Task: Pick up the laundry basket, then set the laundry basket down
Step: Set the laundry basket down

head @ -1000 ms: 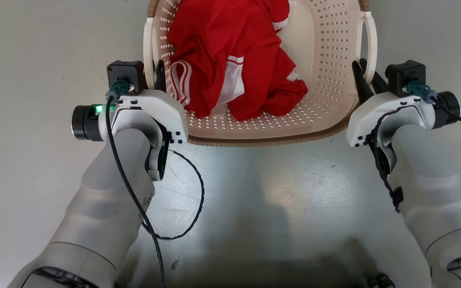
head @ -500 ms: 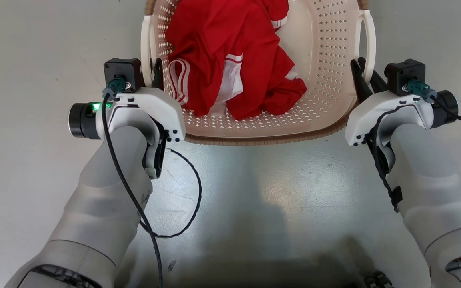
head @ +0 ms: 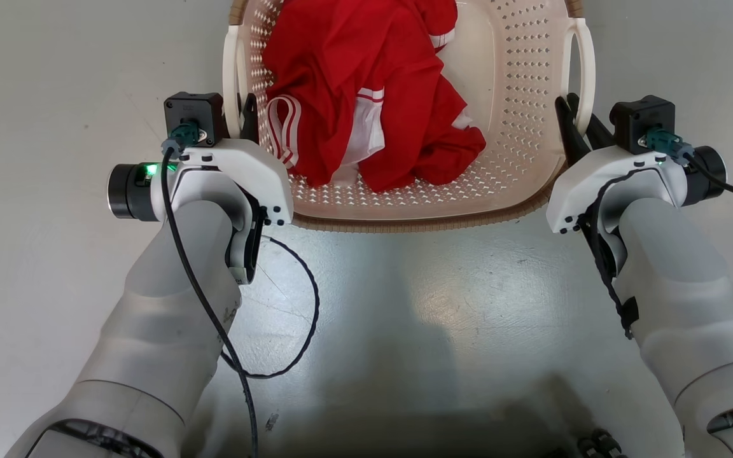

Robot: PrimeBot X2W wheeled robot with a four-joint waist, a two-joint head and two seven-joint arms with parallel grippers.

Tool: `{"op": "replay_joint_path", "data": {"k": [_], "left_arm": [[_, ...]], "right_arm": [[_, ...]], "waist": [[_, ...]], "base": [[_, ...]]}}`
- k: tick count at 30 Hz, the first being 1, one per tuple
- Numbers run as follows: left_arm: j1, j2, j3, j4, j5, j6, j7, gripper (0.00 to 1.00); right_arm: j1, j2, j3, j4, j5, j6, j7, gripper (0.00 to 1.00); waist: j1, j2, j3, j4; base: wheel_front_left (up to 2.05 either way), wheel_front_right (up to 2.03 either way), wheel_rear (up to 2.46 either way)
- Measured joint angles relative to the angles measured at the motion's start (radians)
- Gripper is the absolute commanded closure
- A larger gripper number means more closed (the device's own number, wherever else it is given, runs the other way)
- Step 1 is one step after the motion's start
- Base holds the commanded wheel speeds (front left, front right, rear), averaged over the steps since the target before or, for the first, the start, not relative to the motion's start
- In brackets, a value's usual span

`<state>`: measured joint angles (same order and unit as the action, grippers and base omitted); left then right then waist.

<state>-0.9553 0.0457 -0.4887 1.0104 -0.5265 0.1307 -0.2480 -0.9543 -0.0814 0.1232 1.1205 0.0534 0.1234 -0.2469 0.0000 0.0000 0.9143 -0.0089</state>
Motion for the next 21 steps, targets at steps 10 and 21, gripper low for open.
{"op": "replay_joint_path", "data": {"k": [10,21], "left_arm": [[-0.010,-0.004,-0.003,0.027,0.007,-0.007,0.000,0.61],[-0.038,-0.016,-0.011,0.034,0.007,-0.002,-0.007,0.00]], "right_arm": [[0.000,0.002,-0.010,0.013,0.008,0.000,0.000,0.53],[-0.015,0.011,-0.058,0.027,-0.043,0.001,-0.001,0.00]], "waist": [[0.0000,0.0000,0.003,-0.004],[0.0000,0.0000,0.009,0.001]], "base": [[0.00,0.00,0.00],[0.00,0.00,0.00]]}}
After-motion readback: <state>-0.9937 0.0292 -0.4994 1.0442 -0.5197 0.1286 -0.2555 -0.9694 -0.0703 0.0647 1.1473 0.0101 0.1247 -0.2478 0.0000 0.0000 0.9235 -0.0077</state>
